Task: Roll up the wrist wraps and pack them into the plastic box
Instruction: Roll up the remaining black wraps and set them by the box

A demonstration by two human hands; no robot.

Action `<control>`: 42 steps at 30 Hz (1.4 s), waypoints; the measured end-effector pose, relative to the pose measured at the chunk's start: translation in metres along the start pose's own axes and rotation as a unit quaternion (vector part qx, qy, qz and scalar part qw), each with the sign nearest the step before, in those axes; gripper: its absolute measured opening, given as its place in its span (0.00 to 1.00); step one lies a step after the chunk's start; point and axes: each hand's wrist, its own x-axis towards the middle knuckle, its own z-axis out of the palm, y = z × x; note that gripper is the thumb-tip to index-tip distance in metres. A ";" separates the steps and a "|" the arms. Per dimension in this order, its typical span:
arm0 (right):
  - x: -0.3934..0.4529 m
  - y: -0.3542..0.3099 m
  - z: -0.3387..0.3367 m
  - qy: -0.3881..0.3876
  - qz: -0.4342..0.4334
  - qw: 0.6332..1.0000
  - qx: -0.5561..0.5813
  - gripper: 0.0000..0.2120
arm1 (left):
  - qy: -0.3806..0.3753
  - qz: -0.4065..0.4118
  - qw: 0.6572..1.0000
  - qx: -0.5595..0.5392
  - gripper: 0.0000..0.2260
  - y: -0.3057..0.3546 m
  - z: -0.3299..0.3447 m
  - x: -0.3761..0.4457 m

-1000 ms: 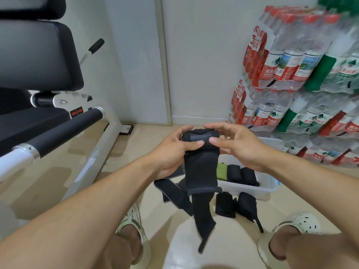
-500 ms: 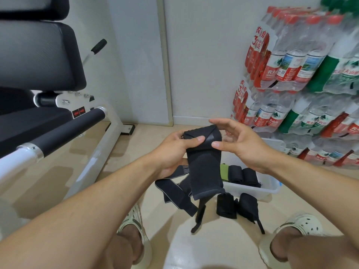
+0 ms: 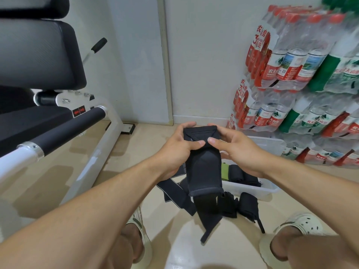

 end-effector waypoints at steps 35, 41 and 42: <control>0.002 0.006 0.002 0.065 -0.115 0.989 -0.060 0.24 | -0.003 -0.072 0.997 -0.040 0.20 0.002 0.001 0.002; 0.004 0.004 0.002 0.037 -0.072 0.997 -0.012 0.24 | 0.008 -0.043 0.996 -0.073 0.13 0.006 -0.003 0.004; 0.005 0.003 0.001 0.029 -0.057 0.998 0.008 0.24 | 0.011 -0.036 0.997 -0.074 0.14 0.007 -0.005 0.006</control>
